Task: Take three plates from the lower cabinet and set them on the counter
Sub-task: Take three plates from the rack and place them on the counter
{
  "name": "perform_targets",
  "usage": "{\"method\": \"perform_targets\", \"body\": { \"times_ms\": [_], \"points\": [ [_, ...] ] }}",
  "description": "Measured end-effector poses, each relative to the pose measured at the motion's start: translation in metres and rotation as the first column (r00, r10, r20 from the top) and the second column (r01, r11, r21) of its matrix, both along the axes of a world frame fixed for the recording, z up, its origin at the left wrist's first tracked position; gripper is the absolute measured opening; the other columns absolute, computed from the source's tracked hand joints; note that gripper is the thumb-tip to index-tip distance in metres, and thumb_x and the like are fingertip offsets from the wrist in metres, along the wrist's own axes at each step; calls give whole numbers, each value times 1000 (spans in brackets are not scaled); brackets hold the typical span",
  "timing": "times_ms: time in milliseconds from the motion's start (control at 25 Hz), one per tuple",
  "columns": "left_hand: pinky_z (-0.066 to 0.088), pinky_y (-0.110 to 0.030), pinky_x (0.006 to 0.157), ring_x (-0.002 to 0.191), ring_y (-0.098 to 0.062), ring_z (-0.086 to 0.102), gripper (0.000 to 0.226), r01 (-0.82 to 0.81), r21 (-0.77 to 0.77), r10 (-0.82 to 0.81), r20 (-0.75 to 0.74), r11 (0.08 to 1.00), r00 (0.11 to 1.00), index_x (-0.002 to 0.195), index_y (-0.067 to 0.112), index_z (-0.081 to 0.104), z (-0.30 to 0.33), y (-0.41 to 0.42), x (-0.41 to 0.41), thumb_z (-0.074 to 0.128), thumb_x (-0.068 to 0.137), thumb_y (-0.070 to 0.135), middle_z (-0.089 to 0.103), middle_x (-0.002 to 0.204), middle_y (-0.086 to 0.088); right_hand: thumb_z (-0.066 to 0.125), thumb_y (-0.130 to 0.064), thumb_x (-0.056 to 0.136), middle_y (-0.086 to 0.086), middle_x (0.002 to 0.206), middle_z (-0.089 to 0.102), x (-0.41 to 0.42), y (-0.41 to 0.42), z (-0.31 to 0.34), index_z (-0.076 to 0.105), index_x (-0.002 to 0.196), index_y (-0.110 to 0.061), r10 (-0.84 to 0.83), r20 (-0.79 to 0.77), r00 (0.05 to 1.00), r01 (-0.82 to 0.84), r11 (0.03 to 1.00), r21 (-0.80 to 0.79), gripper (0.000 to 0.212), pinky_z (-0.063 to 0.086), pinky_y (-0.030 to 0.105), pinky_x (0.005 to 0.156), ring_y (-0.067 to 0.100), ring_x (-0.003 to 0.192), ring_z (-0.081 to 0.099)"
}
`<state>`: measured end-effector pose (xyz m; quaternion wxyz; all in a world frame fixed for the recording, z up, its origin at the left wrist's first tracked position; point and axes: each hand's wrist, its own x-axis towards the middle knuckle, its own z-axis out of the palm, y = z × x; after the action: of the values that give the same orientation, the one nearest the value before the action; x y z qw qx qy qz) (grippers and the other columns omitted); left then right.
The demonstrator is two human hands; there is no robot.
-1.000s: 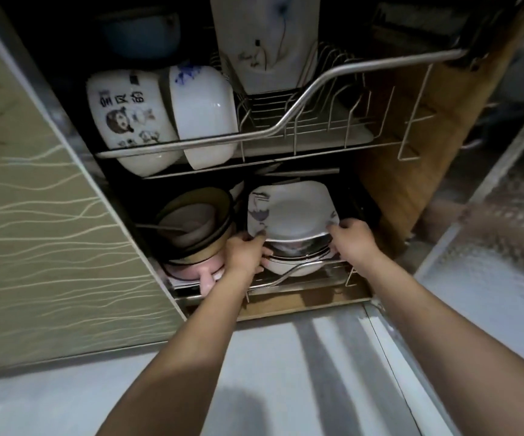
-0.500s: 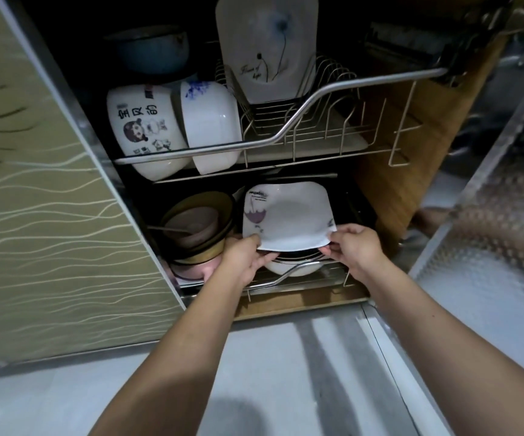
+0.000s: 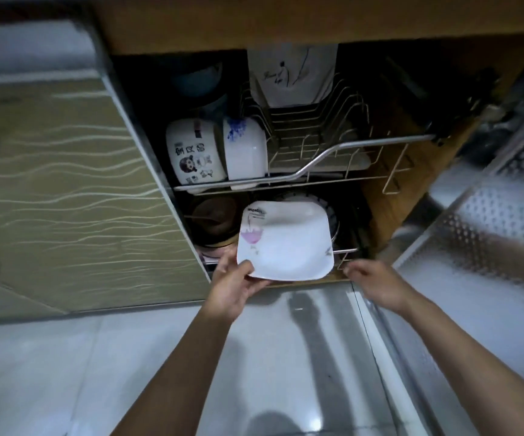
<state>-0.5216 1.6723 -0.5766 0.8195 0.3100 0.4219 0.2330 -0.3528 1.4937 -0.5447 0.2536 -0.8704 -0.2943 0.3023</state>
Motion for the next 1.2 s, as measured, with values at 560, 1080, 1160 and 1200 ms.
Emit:
{"method": "perform_targets", "body": {
  "times_ms": [560, 1080, 1160, 1200],
  "points": [
    [58, -51, 80, 92, -35, 68, 51, -37, -258, -5, -159, 965, 987, 123, 11, 53, 342, -105, -145, 40, 84, -19, 68, 109, -15, 50, -34, 88, 2, 140, 52, -75, -60, 301, 41, 139, -27, 451, 83, 889, -319, 738, -595, 52, 46, 33, 96, 23, 125, 51],
    [55, -45, 86, 107, -35, 63, 51, -239, -29, 234, -106, 971, 966, 143, 7, 33, 503, 58, -119, 36, 95, -11, 53, 137, -21, 43, -30, 93, 8, 143, 48, -100, 4, 427, 39, 140, -23, 587, 24, 809, -484, 689, -540, 47, 44, 31, 99, 25, 126, 50],
    [43, -53, 97, 125, -42, 49, 53, -322, -61, 315, -99, 945, 944, 144, 6, 29, 495, 95, -98, 35, 95, -12, 46, 143, -22, 41, -31, 93, 6, 143, 47, -107, 14, 419, 39, 139, -24, 583, -11, 812, -494, 677, -545, 46, 43, 31, 99, 24, 128, 49],
    [41, -55, 98, 128, -44, 46, 52, -342, -65, 336, -86, 937, 938, 144, 5, 29, 490, 112, -89, 34, 96, -13, 44, 144, -23, 41, -32, 93, 5, 143, 48, -110, 19, 416, 40, 138, -25, 580, -20, 814, -494, 674, -549, 46, 43, 30, 100, 23, 128, 49]
  ]
}}
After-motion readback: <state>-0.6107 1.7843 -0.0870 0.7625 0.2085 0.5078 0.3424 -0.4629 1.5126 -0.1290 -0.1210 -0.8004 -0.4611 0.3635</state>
